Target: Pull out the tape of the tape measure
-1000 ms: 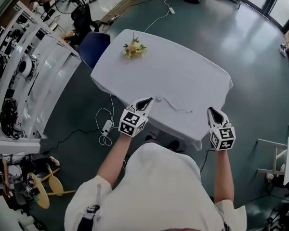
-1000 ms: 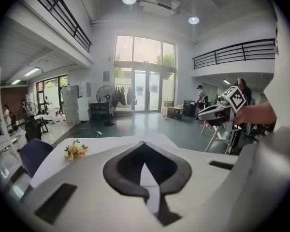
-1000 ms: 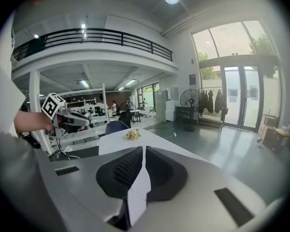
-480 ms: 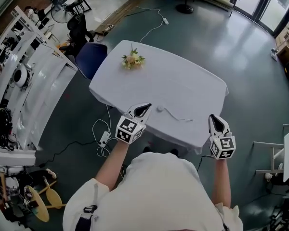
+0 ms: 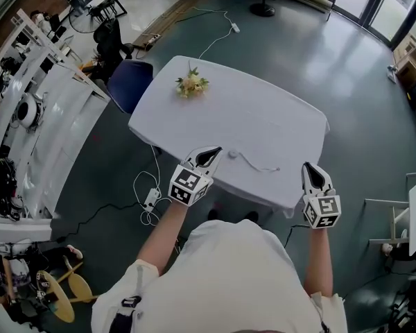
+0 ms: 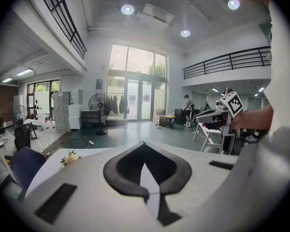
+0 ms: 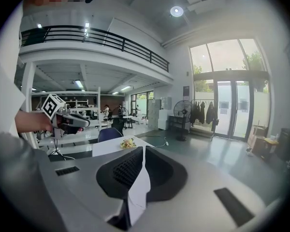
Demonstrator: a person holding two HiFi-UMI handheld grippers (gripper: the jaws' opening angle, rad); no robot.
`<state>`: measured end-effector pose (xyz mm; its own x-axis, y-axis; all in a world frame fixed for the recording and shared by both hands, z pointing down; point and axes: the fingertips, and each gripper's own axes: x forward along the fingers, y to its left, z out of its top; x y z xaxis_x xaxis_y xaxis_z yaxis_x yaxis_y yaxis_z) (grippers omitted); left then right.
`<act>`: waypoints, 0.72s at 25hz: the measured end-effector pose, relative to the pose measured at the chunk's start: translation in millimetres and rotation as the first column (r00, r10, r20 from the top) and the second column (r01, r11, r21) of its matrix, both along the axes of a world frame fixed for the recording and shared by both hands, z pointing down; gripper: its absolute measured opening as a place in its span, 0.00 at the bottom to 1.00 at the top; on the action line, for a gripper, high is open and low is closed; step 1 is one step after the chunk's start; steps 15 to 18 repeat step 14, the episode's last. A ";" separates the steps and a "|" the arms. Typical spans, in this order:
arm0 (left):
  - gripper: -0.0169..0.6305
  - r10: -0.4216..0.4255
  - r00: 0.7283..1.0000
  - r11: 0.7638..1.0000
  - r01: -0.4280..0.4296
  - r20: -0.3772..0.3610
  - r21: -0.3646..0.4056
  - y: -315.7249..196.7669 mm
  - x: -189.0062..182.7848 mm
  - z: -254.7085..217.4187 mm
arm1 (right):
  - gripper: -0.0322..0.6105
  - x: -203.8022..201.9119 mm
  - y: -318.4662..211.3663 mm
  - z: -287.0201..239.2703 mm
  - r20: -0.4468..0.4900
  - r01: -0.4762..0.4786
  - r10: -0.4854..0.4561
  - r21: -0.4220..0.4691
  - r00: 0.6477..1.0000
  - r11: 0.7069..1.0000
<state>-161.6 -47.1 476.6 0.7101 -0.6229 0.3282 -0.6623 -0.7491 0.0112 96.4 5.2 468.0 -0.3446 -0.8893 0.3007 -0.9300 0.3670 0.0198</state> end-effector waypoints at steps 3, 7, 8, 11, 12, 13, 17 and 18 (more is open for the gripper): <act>0.04 -0.005 1.000 1.000 0.005 -0.002 -0.001 0.6 -3.7 0.3 | 0.11 -2.5 1.7 -1.4 -0.001 0.002 -0.002 0.001 1.000 1.000; 0.04 -0.012 1.000 1.000 0.012 -0.004 -0.003 0.9 -6.7 -0.8 | 0.11 -4.0 2.0 -4.2 -0.002 0.004 -0.004 0.007 1.000 1.000; 0.04 -0.013 1.000 1.000 0.013 -0.005 -0.002 1.6 -7.6 -1.2 | 0.11 -5.0 2.5 -4.8 -0.003 0.005 -0.005 0.009 1.000 1.000; 0.04 -0.018 1.000 1.000 0.018 -0.009 0.002 0.7 -9.3 -1.8 | 0.11 -6.7 1.7 -5.5 -0.007 0.009 -0.009 0.011 1.000 1.000; 0.04 -0.019 1.000 1.000 0.019 -0.011 0.002 -0.1 -8.9 -1.6 | 0.11 -6.5 0.9 -5.4 -0.008 0.011 -0.010 0.011 1.000 1.000; 0.04 -0.021 1.000 1.000 0.021 -0.014 0.003 -1.0 -8.3 -1.3 | 0.11 -6.1 0.1 -5.2 -0.008 0.012 -0.011 0.012 1.000 1.000; 0.04 -0.022 1.000 1.000 0.022 -0.015 0.003 -1.8 -7.5 -0.9 | 0.11 -5.5 -0.6 -4.9 -0.008 0.012 -0.012 0.013 1.000 1.000; 0.04 -0.022 1.000 1.000 0.022 -0.015 0.003 -1.8 -7.5 -0.9 | 0.11 -5.5 -0.6 -4.9 -0.008 0.012 -0.012 0.013 1.000 1.000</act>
